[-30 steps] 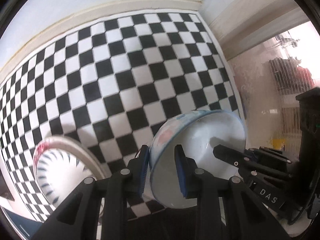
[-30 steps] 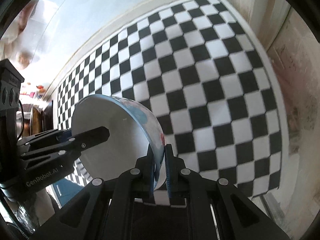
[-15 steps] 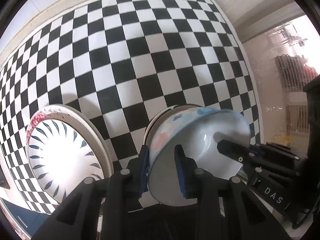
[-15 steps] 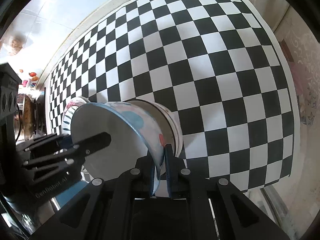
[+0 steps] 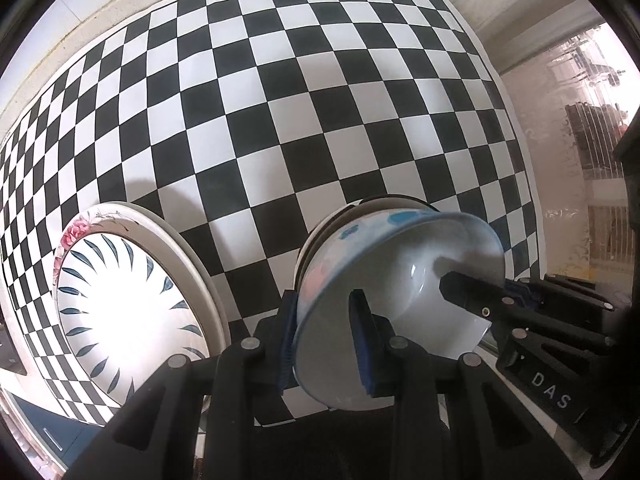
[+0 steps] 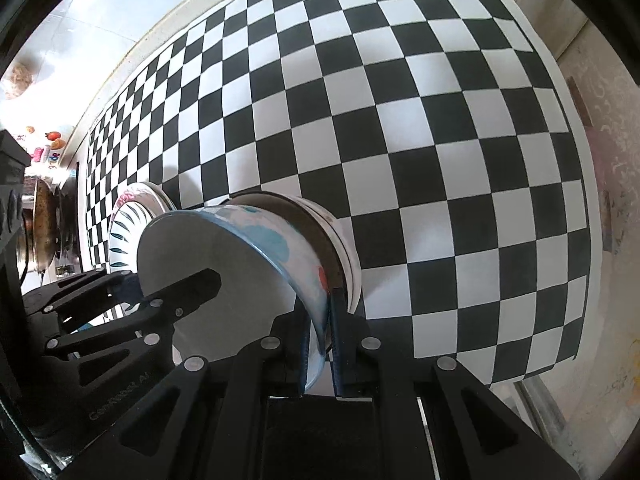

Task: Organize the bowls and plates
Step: 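Carry the blue-dot bowl over the white bowls and nest it on them, then open the right gripper and raise both tools away from the stacks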

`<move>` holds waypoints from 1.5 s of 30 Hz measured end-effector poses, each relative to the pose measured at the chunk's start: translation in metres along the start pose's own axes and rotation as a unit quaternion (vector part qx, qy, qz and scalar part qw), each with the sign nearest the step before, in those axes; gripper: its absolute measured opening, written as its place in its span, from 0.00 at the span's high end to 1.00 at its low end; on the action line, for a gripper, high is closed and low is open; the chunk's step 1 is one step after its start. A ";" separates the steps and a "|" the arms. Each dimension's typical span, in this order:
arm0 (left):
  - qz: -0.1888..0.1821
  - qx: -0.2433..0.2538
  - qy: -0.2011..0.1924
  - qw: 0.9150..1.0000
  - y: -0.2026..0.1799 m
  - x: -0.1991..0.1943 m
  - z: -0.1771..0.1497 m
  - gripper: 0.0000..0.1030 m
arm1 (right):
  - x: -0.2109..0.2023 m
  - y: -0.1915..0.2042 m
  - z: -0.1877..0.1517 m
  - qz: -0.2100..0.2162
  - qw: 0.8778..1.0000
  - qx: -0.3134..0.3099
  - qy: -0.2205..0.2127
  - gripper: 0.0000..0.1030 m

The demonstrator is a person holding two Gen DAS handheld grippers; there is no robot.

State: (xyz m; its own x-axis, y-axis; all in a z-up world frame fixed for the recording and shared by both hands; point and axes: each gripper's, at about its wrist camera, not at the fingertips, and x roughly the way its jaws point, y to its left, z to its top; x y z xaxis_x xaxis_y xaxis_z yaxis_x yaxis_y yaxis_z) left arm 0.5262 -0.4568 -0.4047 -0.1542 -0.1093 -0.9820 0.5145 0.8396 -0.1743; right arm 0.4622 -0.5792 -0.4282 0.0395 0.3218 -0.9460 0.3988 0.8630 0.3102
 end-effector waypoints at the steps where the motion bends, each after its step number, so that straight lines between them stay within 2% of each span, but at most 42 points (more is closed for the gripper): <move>1: 0.001 0.000 0.000 1.000 0.000 0.000 0.000 0.77 | 0.001 0.001 0.000 -0.002 1.000 -0.002 0.000 0.90; 13: 0.021 -0.012 0.005 1.000 -0.003 0.007 0.005 0.76 | 0.003 0.002 0.006 -0.011 1.000 0.008 0.019 0.89; 15: 0.019 -0.011 0.007 1.000 -0.004 0.008 0.004 0.74 | 0.003 0.003 0.007 -0.012 1.000 0.008 0.021 0.88; 19: 0.009 -0.016 0.010 1.000 -0.002 0.009 0.005 0.72 | 0.003 0.004 0.007 -0.010 1.000 0.009 0.022 0.84; 25: 0.015 -0.012 -0.006 1.000 -0.001 0.000 0.005 0.69 | 0.002 0.008 0.006 -0.008 1.000 0.007 0.019 0.76; 28: 0.017 -0.016 -0.015 1.000 0.001 -0.005 0.005 0.65 | -0.003 0.010 0.005 -0.010 1.000 0.004 0.015 0.73; 31: 0.029 -0.020 -0.026 0.999 0.006 -0.010 0.006 0.46 | -0.009 0.008 0.003 -0.009 1.000 0.006 0.009 0.72; 33: 0.029 -0.025 -0.029 0.999 0.010 -0.011 0.006 0.31 | -0.014 0.006 0.002 -0.020 1.000 0.005 0.002 0.67; 35: 0.026 -0.032 -0.033 0.999 0.014 -0.012 0.005 0.27 | -0.020 0.003 0.001 -0.029 1.000 0.007 -0.007 0.53; 36: 0.027 -0.035 -0.036 0.998 0.016 -0.013 0.004 0.24 | -0.022 0.001 0.000 -0.033 0.999 0.007 -0.010 0.50; 41: 0.027 -0.035 -0.044 0.998 0.019 -0.018 0.002 0.22 | -0.030 -0.006 -0.005 -0.072 0.997 0.006 -0.027 0.17; 45: 0.027 -0.040 -0.057 0.997 0.023 -0.028 -0.006 0.22 | -0.035 -0.010 -0.011 -0.084 0.996 0.009 -0.040 0.14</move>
State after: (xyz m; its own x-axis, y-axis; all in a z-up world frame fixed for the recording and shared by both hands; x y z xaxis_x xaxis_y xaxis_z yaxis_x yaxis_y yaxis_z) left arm 0.5377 -0.4314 -0.3806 -0.0295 -0.1188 -0.9925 0.4493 0.8854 -0.1194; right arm 0.4465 -0.5951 -0.3976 0.0429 0.1400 -0.9892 0.4227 0.8946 0.1449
